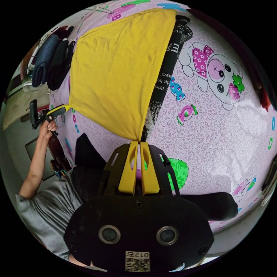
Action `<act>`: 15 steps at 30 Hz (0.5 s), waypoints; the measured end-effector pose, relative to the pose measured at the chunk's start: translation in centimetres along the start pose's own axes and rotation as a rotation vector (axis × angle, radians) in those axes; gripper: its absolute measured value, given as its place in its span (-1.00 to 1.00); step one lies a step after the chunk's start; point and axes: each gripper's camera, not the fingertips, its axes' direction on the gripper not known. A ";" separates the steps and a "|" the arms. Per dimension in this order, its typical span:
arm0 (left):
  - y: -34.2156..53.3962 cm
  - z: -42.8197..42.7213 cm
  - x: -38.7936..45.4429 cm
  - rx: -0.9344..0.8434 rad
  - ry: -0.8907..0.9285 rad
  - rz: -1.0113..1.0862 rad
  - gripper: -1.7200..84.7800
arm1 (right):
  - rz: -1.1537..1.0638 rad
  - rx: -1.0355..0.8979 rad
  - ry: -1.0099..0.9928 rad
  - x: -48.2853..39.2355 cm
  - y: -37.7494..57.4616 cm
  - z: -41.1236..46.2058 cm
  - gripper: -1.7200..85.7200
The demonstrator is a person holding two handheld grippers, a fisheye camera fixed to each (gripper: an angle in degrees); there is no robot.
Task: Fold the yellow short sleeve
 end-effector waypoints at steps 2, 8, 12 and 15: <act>0.1 -0.1 0.5 -0.025 -0.031 0.014 -0.96 | -0.009 -0.005 0.022 -2.1 -0.6 -0.4 -0.97; 1.4 -2.1 1.9 -0.053 -0.091 0.036 -0.95 | -0.006 -0.003 0.023 -7.3 -1.5 -1.7 -0.96; 4.0 -6.0 1.6 -0.003 -0.122 0.019 -0.94 | -0.022 0.011 0.047 -10.9 -1.4 -3.4 -0.97; 5.2 -9.2 2.8 0.074 -0.169 0.066 -0.95 | -0.022 0.097 0.092 -14.4 -1.2 -5.6 -0.97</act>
